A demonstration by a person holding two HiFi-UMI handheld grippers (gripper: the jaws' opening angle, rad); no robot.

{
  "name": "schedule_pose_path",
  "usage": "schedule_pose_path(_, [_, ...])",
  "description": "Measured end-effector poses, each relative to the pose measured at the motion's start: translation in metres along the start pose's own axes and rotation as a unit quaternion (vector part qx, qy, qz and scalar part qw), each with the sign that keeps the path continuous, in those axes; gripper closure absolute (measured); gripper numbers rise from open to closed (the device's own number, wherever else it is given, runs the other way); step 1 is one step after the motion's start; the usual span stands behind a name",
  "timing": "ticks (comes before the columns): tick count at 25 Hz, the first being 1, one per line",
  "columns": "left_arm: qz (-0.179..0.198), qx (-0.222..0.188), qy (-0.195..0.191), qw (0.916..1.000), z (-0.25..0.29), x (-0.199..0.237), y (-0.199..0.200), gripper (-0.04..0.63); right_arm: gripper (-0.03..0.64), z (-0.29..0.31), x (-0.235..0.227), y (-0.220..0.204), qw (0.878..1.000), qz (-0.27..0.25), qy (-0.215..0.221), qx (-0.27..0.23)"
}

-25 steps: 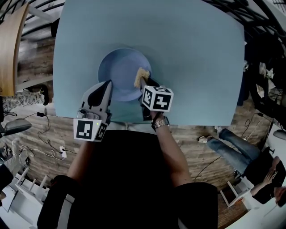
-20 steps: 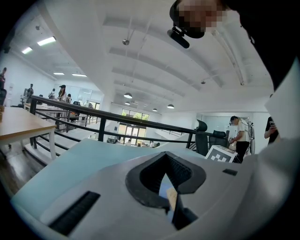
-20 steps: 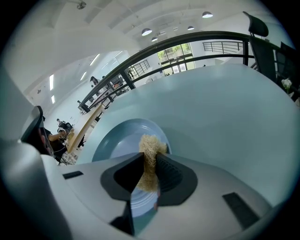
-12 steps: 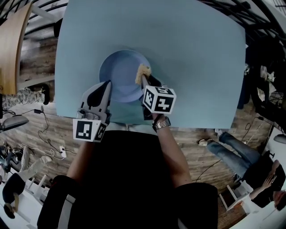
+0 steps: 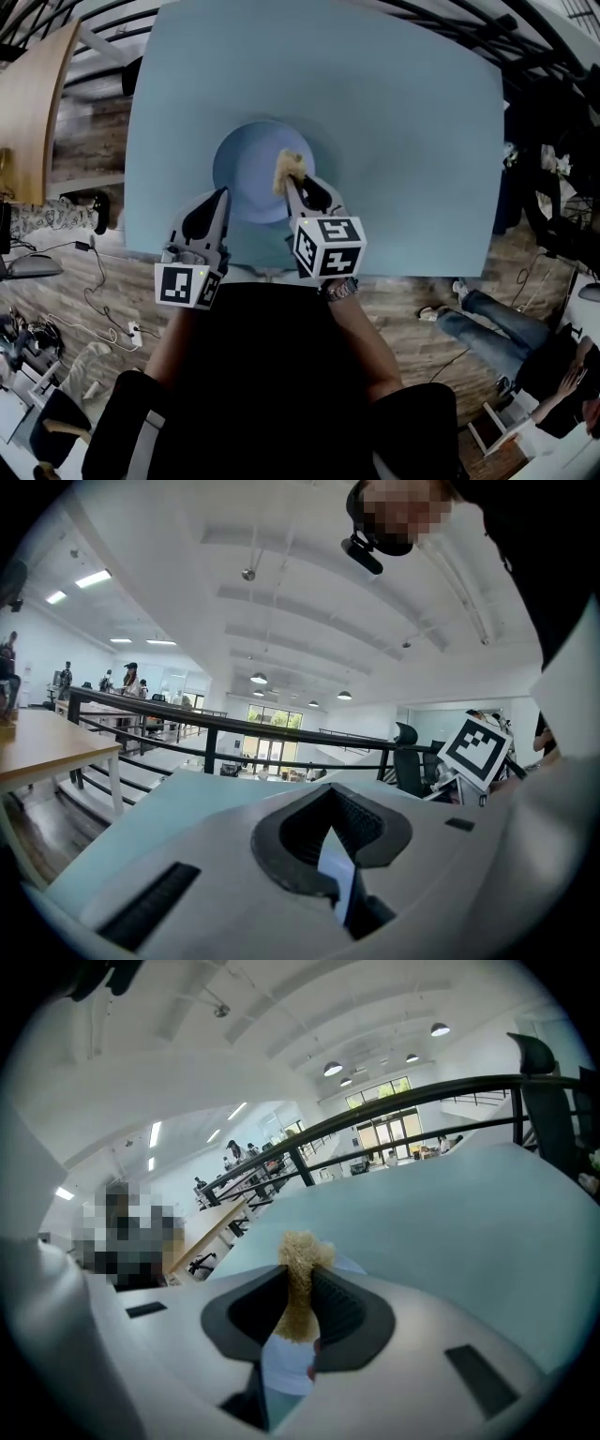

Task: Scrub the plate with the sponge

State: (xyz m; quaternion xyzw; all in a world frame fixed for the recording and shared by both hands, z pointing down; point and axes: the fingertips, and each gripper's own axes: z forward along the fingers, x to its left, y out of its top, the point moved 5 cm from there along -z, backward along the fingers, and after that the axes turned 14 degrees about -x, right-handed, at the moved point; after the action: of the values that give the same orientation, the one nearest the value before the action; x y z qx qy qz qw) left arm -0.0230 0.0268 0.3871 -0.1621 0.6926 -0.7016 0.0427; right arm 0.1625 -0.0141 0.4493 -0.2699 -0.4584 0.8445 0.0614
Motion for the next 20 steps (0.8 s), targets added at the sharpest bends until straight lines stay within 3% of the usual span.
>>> schedule_pose_path(10, [-0.016,-0.038,-0.033,0.9986,-0.02,0.018,0.033,0.594,0.543,-0.039,0.066,0.036,0.996,-0.037,0.001,-0.082])
schedule_pose_path(20, [-0.018,-0.081,-0.083,0.9931,-0.054,0.053,0.074,0.594,0.543,-0.068,0.154,0.042,0.983,-0.077,0.005,-0.168])
